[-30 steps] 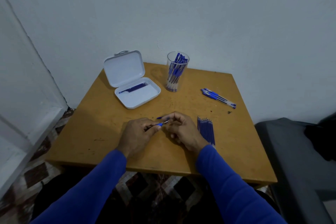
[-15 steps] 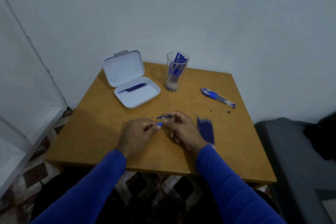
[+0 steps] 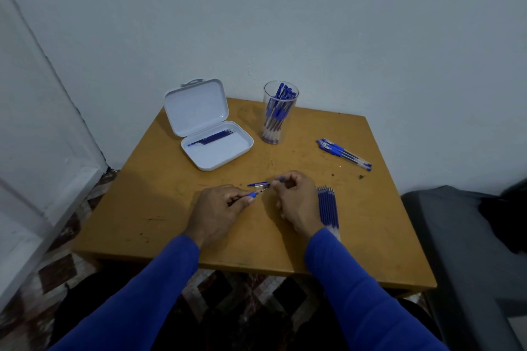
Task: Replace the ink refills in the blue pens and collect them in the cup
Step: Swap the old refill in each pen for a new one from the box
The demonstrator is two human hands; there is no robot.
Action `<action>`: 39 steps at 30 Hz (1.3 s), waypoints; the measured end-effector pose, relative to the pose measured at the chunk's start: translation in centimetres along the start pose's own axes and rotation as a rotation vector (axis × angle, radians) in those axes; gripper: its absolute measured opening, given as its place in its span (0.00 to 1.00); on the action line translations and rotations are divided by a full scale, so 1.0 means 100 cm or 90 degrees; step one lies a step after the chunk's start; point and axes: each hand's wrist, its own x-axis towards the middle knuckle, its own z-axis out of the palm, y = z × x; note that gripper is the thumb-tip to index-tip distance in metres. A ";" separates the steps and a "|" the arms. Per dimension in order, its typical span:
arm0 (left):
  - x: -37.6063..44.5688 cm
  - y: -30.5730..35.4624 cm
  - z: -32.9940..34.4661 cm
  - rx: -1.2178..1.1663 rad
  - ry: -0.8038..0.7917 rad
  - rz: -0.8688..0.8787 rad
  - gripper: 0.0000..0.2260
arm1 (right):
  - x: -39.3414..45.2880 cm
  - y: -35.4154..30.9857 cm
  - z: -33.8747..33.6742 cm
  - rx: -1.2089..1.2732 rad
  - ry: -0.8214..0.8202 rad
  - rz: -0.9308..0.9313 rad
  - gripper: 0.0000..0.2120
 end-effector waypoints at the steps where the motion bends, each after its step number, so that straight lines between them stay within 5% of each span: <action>1: 0.000 -0.001 0.000 -0.001 0.000 0.002 0.07 | 0.002 0.000 0.001 -0.050 0.015 -0.021 0.04; 8: 0.000 -0.001 0.000 -0.007 0.000 -0.002 0.07 | 0.007 -0.001 0.005 -0.276 -0.019 -0.039 0.04; 21: 0.000 -0.001 0.000 -0.010 -0.002 -0.006 0.07 | 0.008 -0.001 0.008 -0.326 -0.031 -0.048 0.10; 29: -0.001 0.000 0.000 0.008 0.002 -0.006 0.07 | -0.009 0.004 0.004 -0.160 0.043 -0.084 0.05; 39: -0.001 -0.001 -0.001 -0.013 0.013 0.012 0.07 | -0.017 -0.001 0.002 0.026 -0.088 -0.040 0.13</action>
